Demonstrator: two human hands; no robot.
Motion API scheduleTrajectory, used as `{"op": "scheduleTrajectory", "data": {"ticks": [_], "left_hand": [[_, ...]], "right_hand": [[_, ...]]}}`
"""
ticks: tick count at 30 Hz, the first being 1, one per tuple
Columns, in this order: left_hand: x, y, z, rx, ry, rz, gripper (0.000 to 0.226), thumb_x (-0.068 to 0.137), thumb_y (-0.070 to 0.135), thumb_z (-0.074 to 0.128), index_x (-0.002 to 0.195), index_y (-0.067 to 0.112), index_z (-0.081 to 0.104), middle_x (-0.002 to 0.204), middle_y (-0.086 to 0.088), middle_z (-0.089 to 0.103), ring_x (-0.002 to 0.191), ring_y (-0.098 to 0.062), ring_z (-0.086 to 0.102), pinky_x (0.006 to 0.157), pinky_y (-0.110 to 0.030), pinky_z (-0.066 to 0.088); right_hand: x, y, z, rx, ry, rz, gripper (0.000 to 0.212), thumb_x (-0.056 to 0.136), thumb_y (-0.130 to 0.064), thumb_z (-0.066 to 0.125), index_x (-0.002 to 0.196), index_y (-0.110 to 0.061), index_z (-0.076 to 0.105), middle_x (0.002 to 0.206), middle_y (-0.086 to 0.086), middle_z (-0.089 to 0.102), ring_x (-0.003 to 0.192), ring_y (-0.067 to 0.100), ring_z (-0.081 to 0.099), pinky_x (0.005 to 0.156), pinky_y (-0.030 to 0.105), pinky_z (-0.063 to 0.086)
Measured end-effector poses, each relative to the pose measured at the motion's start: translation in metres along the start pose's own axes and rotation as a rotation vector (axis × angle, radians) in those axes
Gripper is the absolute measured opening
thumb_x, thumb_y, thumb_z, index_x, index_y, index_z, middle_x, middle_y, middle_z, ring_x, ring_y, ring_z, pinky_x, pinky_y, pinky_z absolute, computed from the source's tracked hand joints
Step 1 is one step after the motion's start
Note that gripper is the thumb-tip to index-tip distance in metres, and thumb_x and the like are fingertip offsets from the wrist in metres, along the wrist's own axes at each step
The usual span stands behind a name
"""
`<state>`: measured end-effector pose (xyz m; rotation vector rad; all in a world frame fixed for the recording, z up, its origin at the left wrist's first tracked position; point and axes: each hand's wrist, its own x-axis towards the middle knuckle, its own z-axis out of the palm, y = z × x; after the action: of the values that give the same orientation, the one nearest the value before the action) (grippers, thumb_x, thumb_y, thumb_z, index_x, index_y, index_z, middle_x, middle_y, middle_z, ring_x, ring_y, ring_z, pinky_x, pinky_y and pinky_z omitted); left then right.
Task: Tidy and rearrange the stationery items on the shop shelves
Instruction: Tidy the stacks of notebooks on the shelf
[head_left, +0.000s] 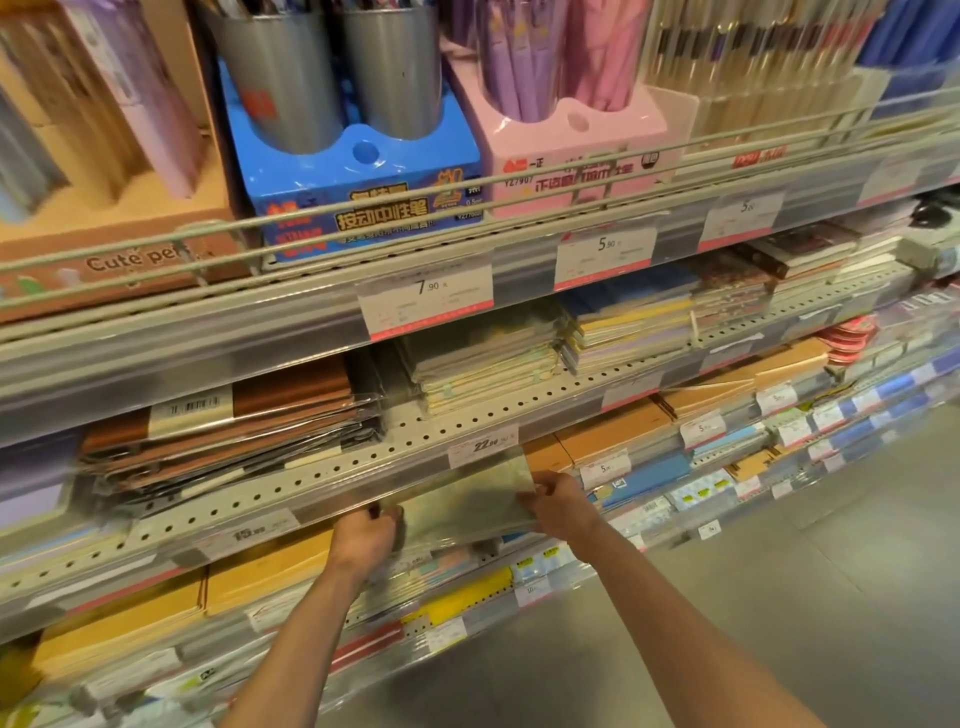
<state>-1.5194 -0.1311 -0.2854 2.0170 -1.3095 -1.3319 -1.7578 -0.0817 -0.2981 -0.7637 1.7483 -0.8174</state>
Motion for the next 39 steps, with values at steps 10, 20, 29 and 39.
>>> {"op": "scheduleTrajectory", "data": {"ticks": [10,20,29,39], "left_hand": [[-0.015,-0.005,0.023,-0.188,-0.115,0.07,0.02,0.095,0.003,0.057,0.114,0.006,0.06,0.09,-0.013,0.069,0.082,-0.027,0.065,0.075,-0.04,0.055],[-0.057,0.002,0.059,-0.334,-0.253,0.171,0.026,0.091,-0.003,0.059,0.089,0.017,0.074,0.086,0.0,0.075,0.09,-0.021,0.067,0.084,-0.04,0.058],[-0.099,0.02,0.071,-0.286,-0.353,0.253,0.024,0.085,0.016,0.075,0.105,0.006,0.068,0.09,-0.007,0.073,0.078,-0.022,0.071,0.066,-0.035,0.06],[-0.14,0.082,0.021,-0.26,-0.559,0.446,0.018,0.098,0.019,0.058,0.113,0.01,0.063,0.098,-0.003,0.077,0.088,-0.012,0.074,0.071,-0.025,0.06]], "right_hand": [[-0.02,0.022,-0.044,0.176,-0.005,0.074,0.031,0.092,0.0,0.062,0.116,-0.015,0.052,0.108,0.008,0.06,0.086,0.021,0.059,0.083,0.041,0.055],[-0.066,0.061,-0.1,0.219,0.086,0.097,0.033,0.092,0.004,0.055,0.118,-0.017,0.054,0.108,0.012,0.069,0.094,0.026,0.066,0.087,0.046,0.055],[-0.111,0.07,-0.128,0.234,0.27,0.034,0.027,0.087,-0.002,0.055,0.11,-0.016,0.056,0.092,0.008,0.062,0.078,0.021,0.053,0.071,0.036,0.044],[-0.134,0.001,-0.139,0.156,0.387,-0.227,0.024,0.089,-0.007,0.05,0.105,-0.023,0.06,0.098,0.008,0.064,0.087,0.022,0.055,0.077,0.038,0.044]]}}
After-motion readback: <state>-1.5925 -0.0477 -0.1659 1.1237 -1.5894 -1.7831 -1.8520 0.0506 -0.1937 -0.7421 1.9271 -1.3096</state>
